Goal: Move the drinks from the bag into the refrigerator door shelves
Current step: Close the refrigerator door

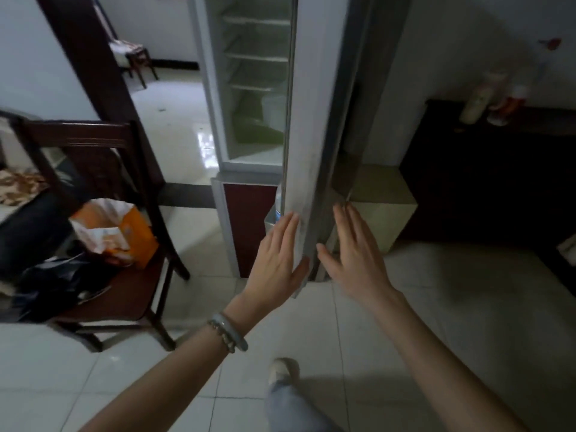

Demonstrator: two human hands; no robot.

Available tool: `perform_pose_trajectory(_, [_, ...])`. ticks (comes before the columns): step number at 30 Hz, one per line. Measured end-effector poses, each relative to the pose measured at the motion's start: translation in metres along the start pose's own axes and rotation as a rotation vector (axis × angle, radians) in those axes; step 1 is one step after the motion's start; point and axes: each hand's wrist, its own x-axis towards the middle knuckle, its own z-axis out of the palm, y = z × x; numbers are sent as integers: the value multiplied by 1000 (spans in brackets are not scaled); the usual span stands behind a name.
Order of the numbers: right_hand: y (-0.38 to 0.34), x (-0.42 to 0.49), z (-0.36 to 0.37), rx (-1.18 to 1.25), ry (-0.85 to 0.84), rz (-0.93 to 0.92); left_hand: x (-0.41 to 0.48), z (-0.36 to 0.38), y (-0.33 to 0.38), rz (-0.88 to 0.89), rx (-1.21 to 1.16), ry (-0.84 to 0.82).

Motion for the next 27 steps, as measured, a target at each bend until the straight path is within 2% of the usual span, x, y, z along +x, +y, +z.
perform_pose_trajectory(9, [-40,122,63,16,-17,-178,48,-37,-113,-333,-101,82])
perform_pose_trajectory(18, [-65,249,136,-89,-76,-323,121,-55,-229,-439,-106,84])
perform_pose_trajectory(22, [-67,294,156,-139,-77,-363,153,-48,-275,-525,-96,90])
perform_pose_trajectory(27, [-64,343,174,-208,-85,-376,194,-43,-321,-549,-34,43])
